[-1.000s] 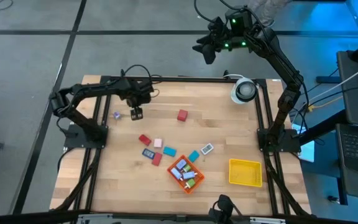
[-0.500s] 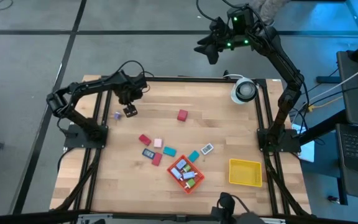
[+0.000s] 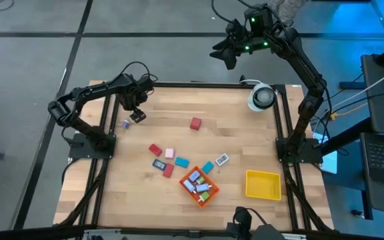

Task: Pick & Place Office items
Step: Put the violet charger adapter into the orange bin

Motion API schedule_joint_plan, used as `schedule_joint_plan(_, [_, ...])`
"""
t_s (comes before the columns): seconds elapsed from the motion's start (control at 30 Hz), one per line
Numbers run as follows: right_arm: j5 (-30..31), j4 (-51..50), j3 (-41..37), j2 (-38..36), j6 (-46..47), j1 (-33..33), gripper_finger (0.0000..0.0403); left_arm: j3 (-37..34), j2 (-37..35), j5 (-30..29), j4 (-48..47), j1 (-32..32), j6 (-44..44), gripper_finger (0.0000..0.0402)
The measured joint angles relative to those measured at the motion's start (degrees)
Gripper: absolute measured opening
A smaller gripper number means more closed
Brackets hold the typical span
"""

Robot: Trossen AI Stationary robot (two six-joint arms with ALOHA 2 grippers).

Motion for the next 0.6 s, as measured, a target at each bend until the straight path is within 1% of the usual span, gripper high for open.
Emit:
schedule_joint_plan(0.13, [-1.22,-0.21,0.0,0.0,-0.08,0.0,0.021,-6.6,-3.77,2.72,0.11,2.28,-3.29,0.0276])
schedule_joint_plan(0.23, [-1.29,-0.19,0.0,-0.02,0.16,0.01,0.021,-13.55,-8.25,7.09,-0.47,3.46,-4.92,0.0276])
schedule_joint_plan(0.27, [-1.29,-0.18,0.0,-0.01,0.18,0.0,0.021,-14.54,-9.22,8.09,-1.27,3.93,-5.04,0.0276])
schedule_joint_plan(0.33, [-1.31,-0.09,0.0,0.0,0.26,0.02,0.021,-12.35,-11.49,9.13,-0.27,5.84,-5.06,0.0276])
schedule_joint_plan(0.4, [-1.27,0.0,0.0,0.0,0.41,0.0,0.021,-10.36,-13.03,7.14,2.6,8.21,-5.05,0.0276])
schedule_joint_plan(0.47, [-1.29,0.4,0.0,-0.02,0.89,0.02,0.021,-10.22,-13.32,5.61,3.31,10.76,-5.02,0.0276])
schedule_joint_plan(0.53, [-1.27,0.88,0.0,-0.02,2.07,0.01,0.021,-10.3,-13.5,5.34,3.35,13.09,-5.0,0.0276])
schedule_joint_plan(0.6, [-1.27,1.36,0.0,-0.02,2.84,0.02,0.021,-12.19,-13.3,5.68,3.76,14.55,-4.98,0.0275])
